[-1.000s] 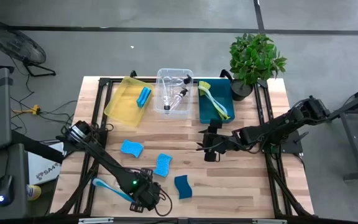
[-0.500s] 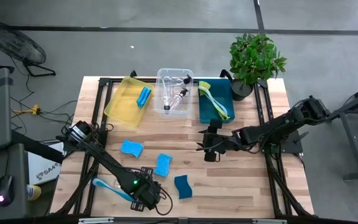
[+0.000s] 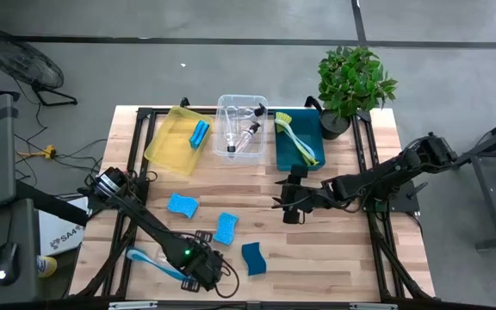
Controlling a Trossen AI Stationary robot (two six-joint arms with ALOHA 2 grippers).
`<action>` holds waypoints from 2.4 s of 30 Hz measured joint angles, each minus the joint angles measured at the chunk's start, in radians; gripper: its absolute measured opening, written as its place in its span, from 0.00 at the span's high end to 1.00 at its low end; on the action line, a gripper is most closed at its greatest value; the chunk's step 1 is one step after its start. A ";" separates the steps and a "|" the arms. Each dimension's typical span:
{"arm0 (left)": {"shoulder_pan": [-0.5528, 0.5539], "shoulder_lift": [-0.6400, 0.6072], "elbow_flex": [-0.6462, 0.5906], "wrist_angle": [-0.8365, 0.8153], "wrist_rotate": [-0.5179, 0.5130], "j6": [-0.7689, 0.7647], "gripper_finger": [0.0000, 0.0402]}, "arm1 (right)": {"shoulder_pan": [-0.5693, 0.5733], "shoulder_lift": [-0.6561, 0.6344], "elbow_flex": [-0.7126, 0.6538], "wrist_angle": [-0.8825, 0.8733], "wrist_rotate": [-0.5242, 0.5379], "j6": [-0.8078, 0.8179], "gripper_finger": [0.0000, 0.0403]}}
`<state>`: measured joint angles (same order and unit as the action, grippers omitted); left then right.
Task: Pick & Place Kitchen Sink Supplies
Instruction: Put the transparent dishwashing bottle into the transparent bin
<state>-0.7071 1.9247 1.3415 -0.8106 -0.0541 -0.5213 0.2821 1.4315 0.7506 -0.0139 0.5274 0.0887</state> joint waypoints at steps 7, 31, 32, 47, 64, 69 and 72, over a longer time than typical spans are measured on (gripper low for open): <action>0.000 0.000 0.000 -0.003 -0.086 0.057 0.64 | 0.000 0.000 0.000 0.000 0.000 0.000 0.44; 0.051 -0.026 0.279 -0.182 -0.954 0.211 0.65 | 0.000 0.000 0.000 -0.019 -0.007 0.008 0.44; 0.056 -0.026 0.291 -0.186 -0.996 0.227 0.65 | 0.000 0.000 0.000 -0.022 -0.007 0.008 0.44; 0.252 -0.026 0.404 -0.187 -1.452 0.308 0.65 | -0.001 0.000 0.000 -0.085 0.004 0.083 0.44; 0.574 -0.026 0.598 -0.151 -1.153 0.340 0.66 | 0.000 0.000 0.000 -0.217 0.023 0.183 0.44; 0.657 -0.026 0.707 -0.108 -1.025 0.364 0.66 | 0.000 0.000 0.000 -0.216 0.021 0.184 0.44; 0.712 -0.026 0.755 -0.089 -0.926 0.336 0.66 | 0.000 0.000 0.000 -0.216 0.021 0.184 0.44</action>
<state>0.0048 1.8988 2.0964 -0.8997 -0.9806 -0.1856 0.2817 1.4315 0.7506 -0.2302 0.5488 0.2730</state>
